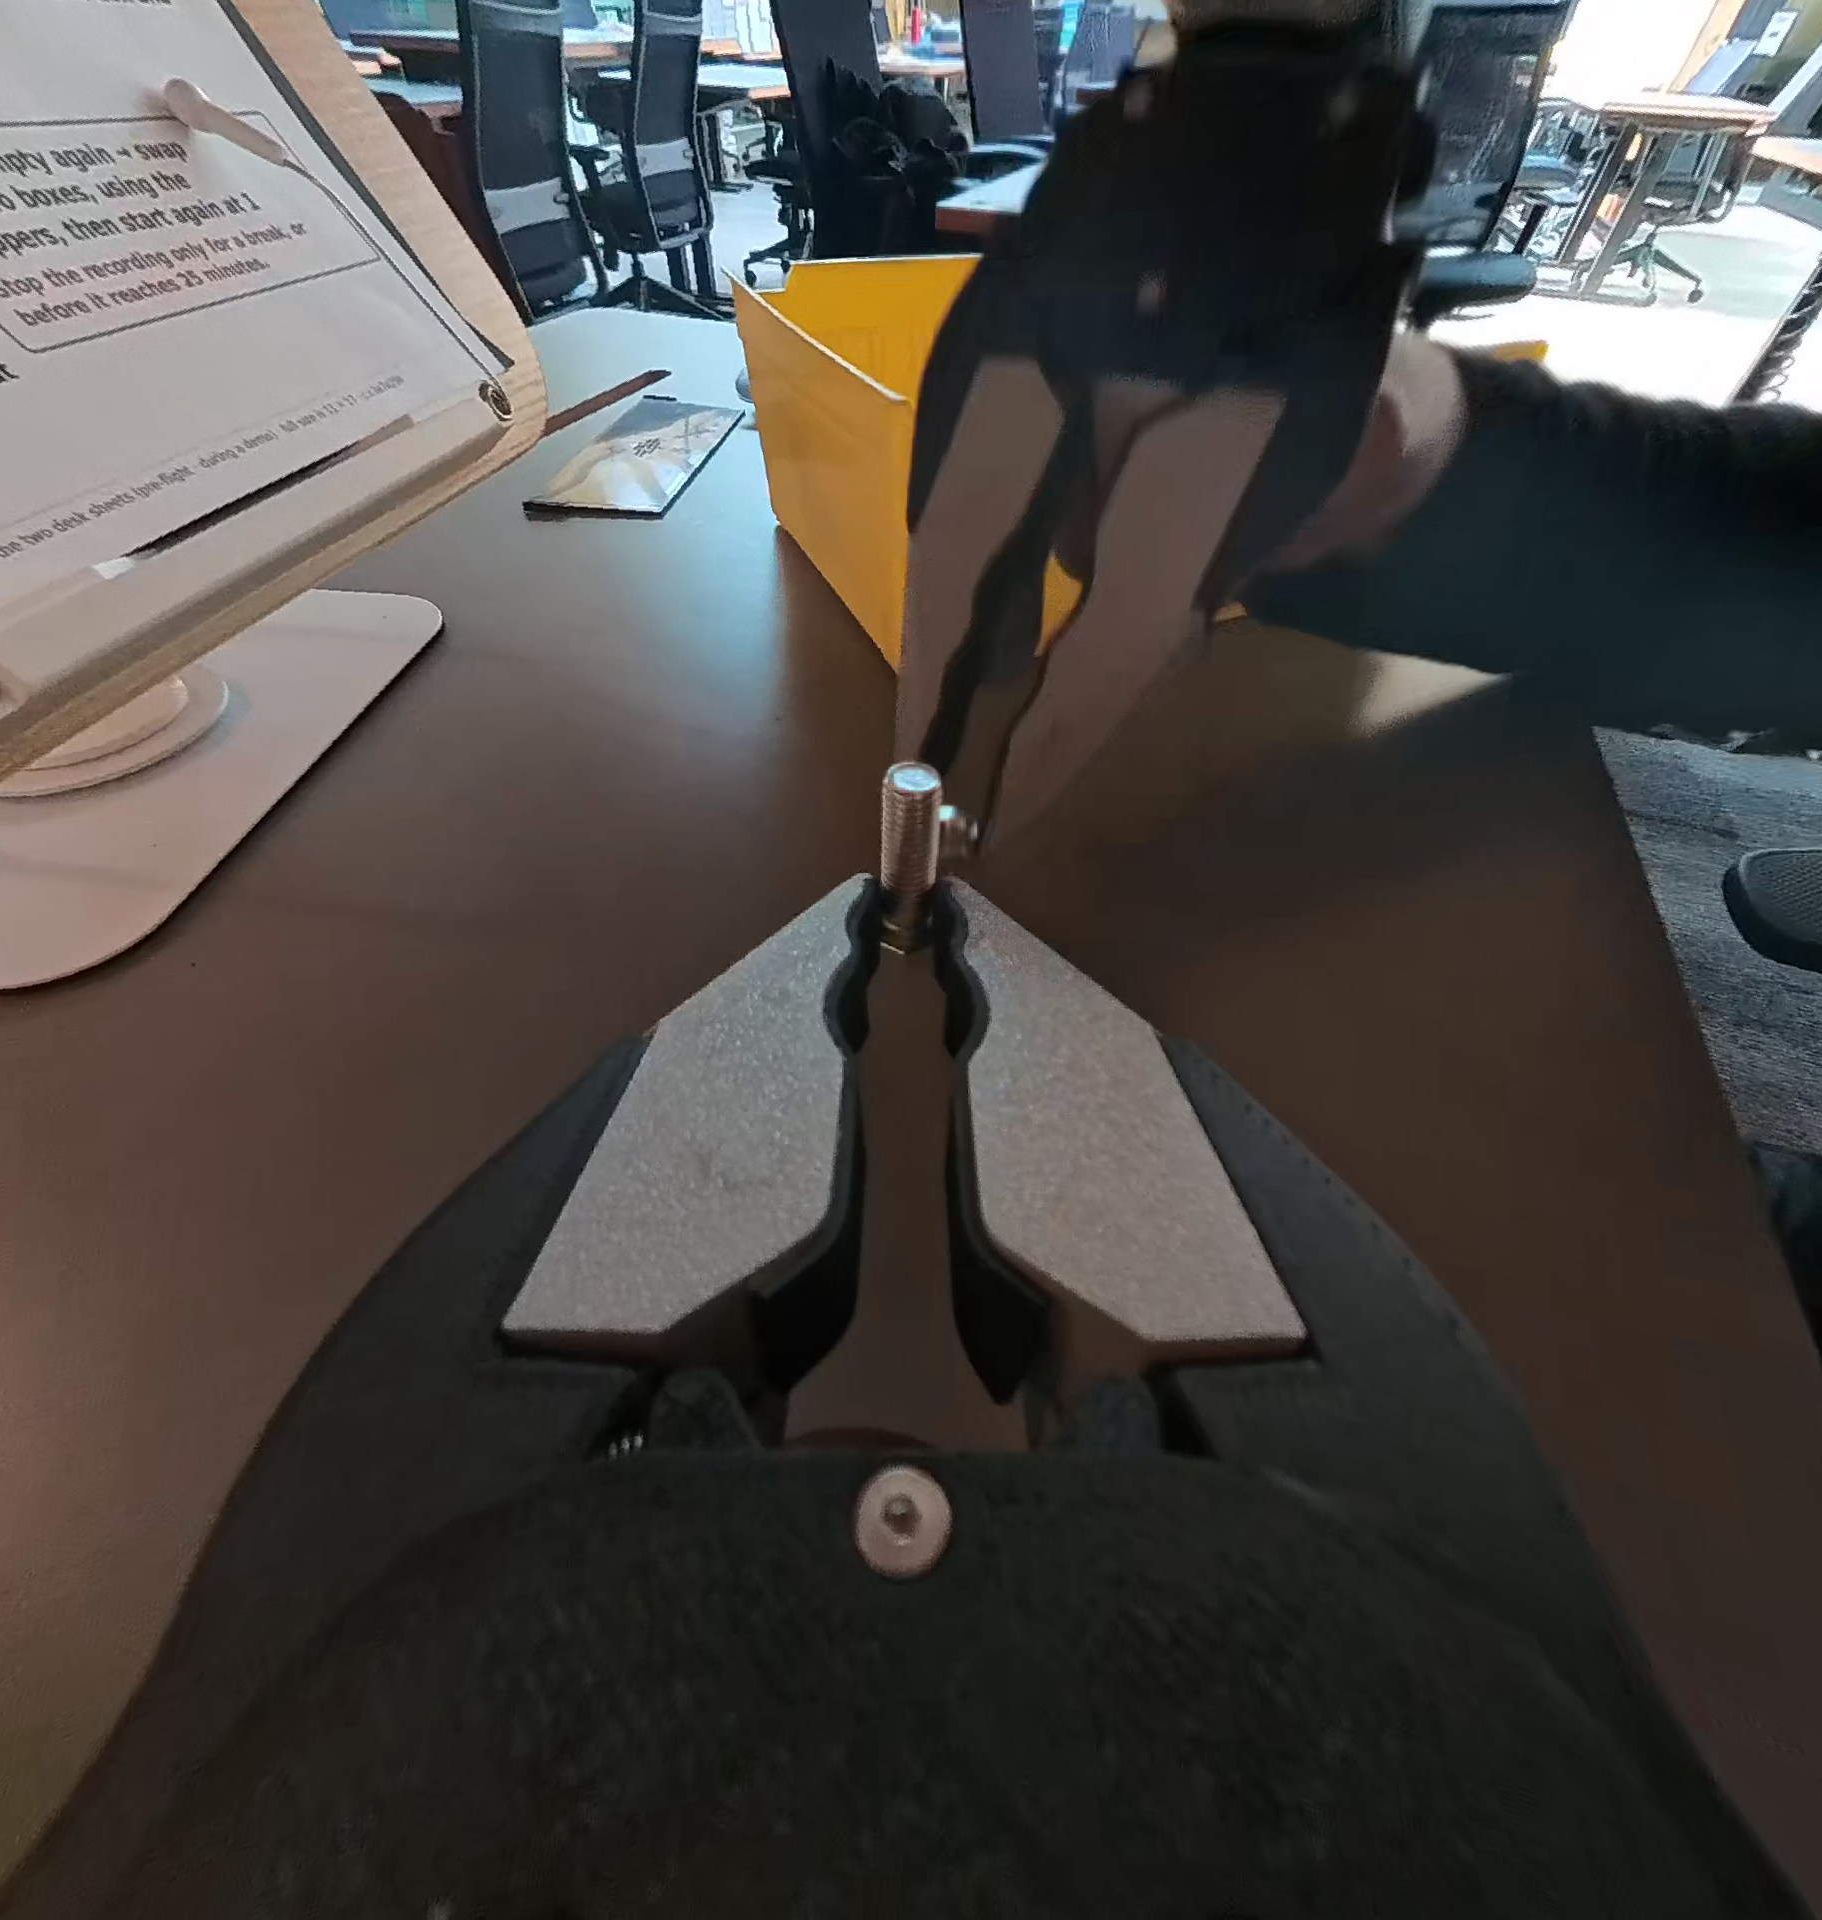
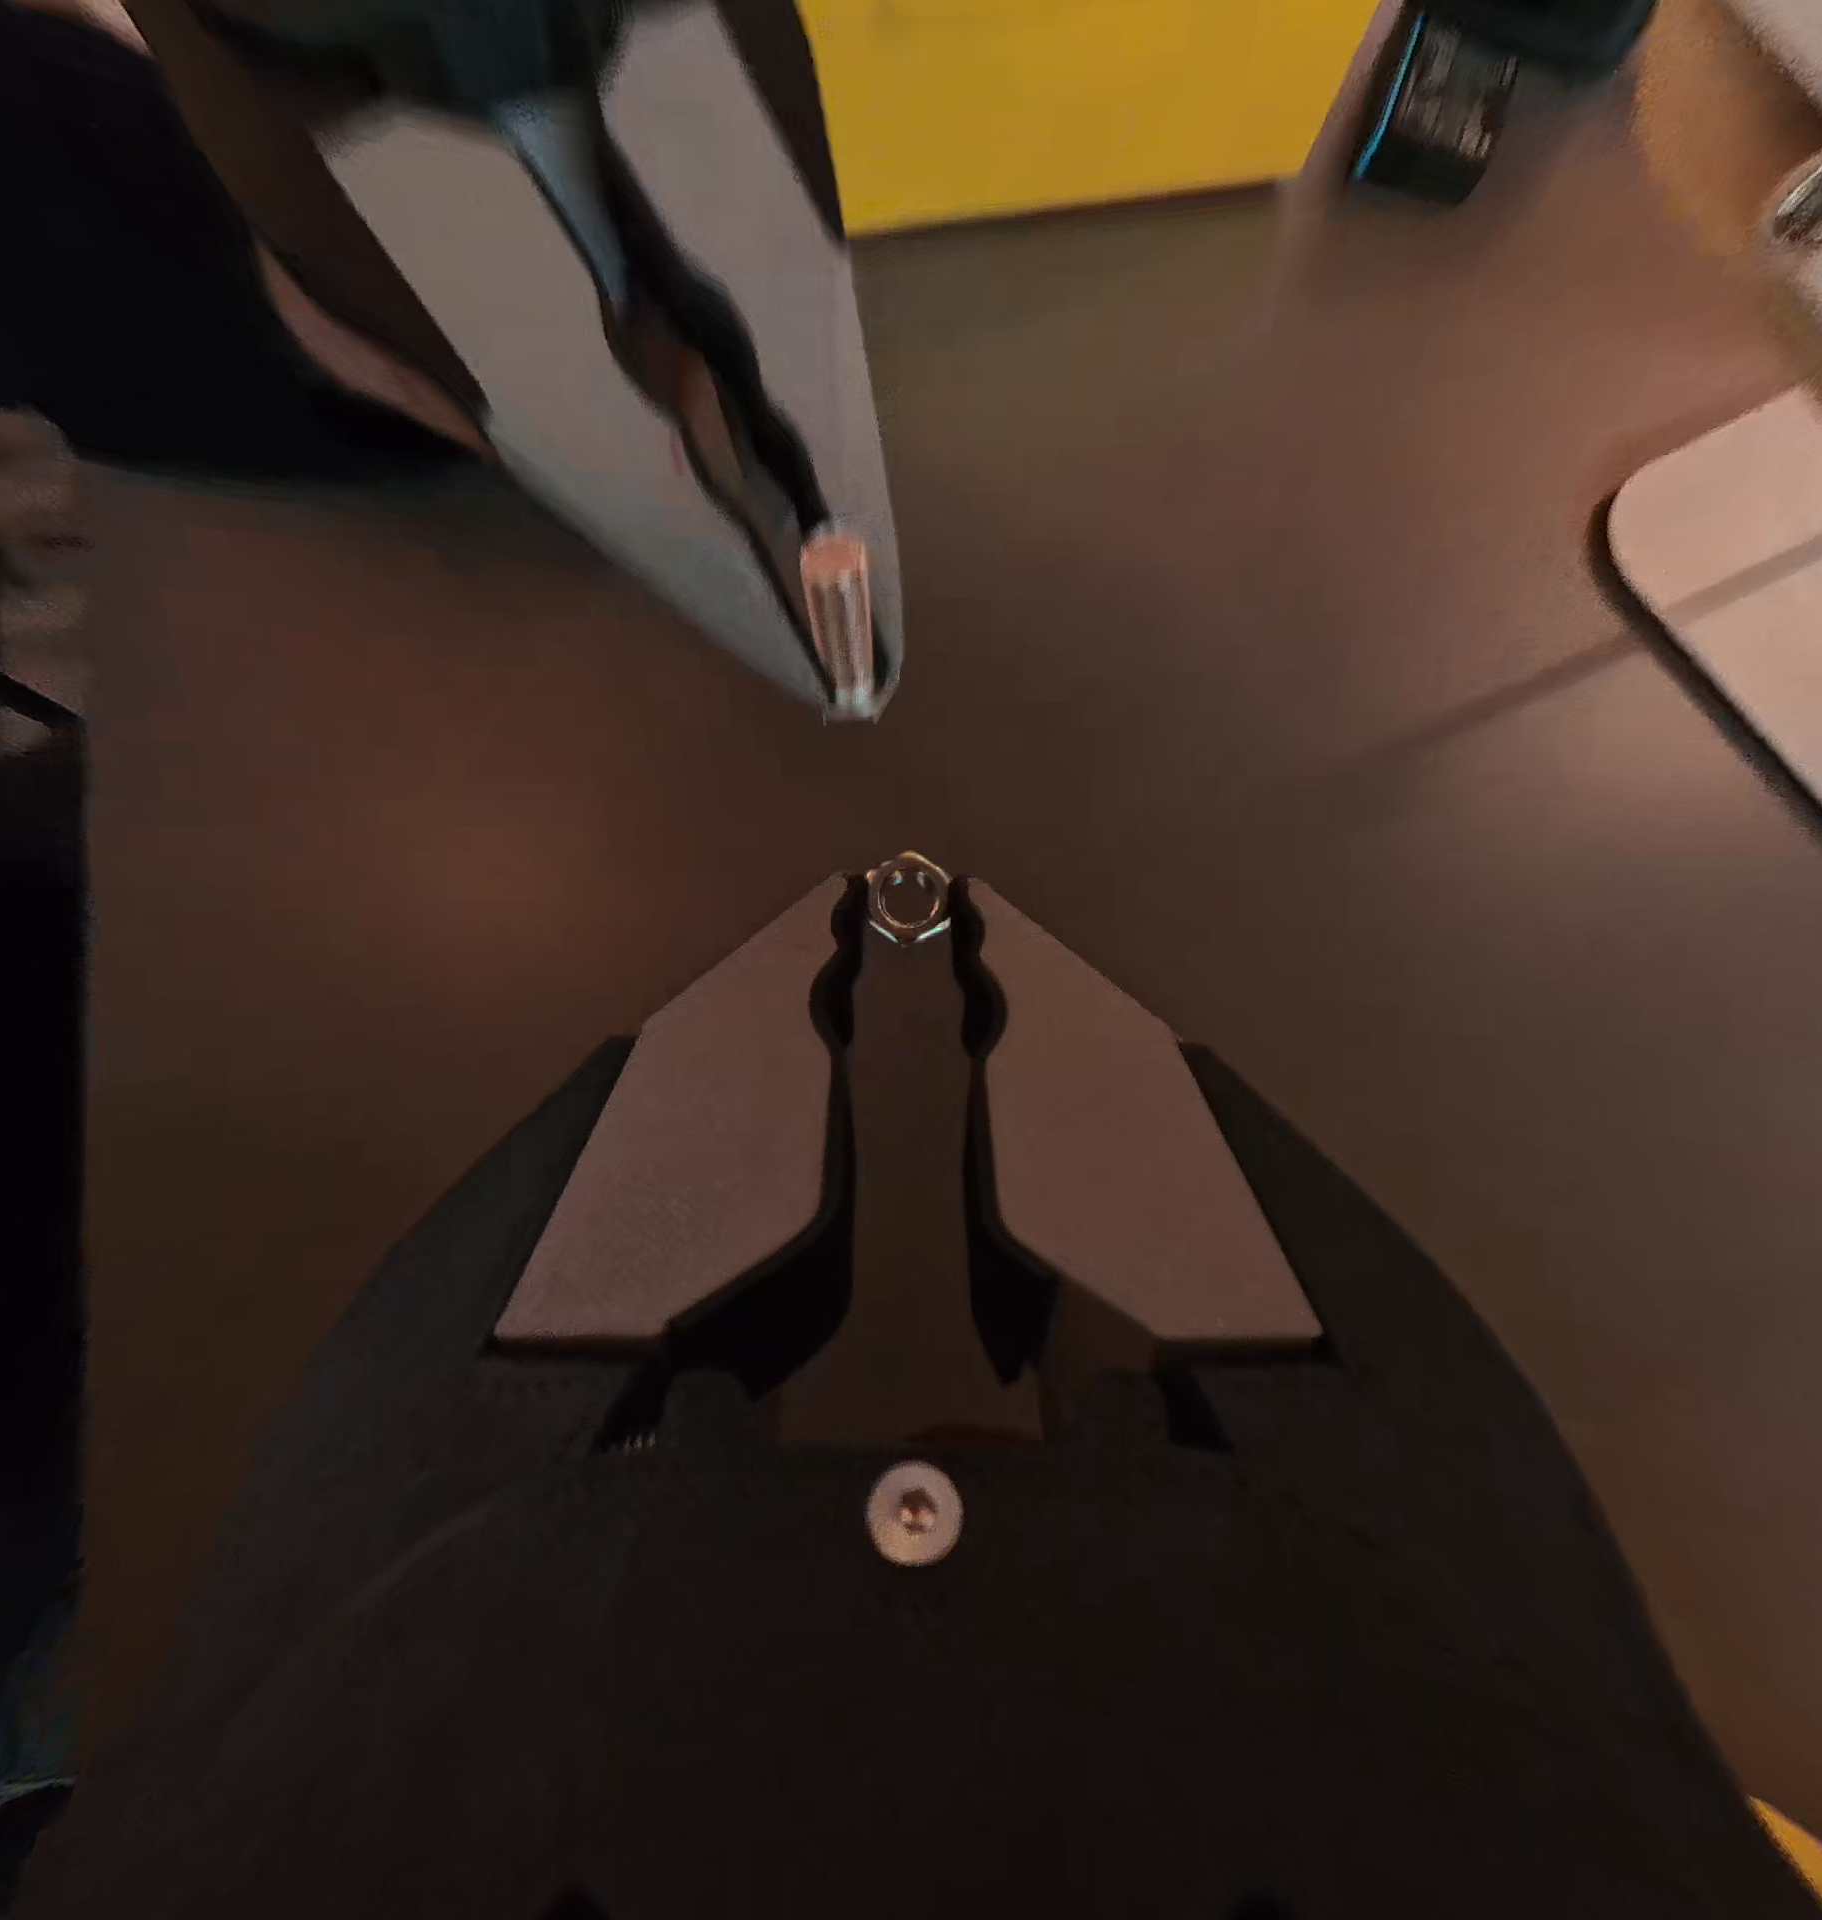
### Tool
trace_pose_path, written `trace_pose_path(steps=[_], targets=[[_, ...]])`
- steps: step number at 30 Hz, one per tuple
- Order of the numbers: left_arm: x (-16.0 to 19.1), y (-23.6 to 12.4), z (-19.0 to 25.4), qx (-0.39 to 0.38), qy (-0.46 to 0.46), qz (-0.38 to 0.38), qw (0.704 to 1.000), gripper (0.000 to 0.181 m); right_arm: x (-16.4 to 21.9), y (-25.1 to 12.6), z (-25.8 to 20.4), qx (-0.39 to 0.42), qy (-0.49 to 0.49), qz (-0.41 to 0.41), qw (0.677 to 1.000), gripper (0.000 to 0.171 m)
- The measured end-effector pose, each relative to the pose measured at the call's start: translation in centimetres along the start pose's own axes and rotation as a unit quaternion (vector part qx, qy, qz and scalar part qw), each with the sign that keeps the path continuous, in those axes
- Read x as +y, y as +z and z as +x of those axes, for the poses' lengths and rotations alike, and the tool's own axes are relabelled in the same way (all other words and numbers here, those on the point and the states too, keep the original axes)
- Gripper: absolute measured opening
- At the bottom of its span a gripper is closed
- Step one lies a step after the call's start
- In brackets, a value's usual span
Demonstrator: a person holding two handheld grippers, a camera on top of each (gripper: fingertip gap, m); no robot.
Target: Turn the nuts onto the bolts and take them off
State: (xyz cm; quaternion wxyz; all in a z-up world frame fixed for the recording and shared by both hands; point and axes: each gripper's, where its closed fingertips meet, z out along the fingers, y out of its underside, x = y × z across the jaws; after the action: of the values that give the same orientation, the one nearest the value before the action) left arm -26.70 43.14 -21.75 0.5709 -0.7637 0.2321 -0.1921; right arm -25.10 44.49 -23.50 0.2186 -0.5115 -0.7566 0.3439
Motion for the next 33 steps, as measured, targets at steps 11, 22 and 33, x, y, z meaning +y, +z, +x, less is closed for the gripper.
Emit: trace_pose_path(steps=[11,22,33], targets=[[-0.9,-0.5,-0.6,-0.019,-0.009,0.011,1.0,0.007,-7.3,-2.8,-0.6,-0.038,-0.039,0.027,0.998,0.014],[-0.7,-0.6,-0.6,-0.021,-0.026,-0.001,0.999,0.007,-7.6,-1.2,-0.6,-0.031,-0.038,-0.012,0.999,0.014],[-0.8,-0.7,-0.8,-0.026,-0.035,-0.001,0.999,0.007,-7.3,-0.9,-0.7,-0.021,-0.046,-0.043,0.998,0.015]])
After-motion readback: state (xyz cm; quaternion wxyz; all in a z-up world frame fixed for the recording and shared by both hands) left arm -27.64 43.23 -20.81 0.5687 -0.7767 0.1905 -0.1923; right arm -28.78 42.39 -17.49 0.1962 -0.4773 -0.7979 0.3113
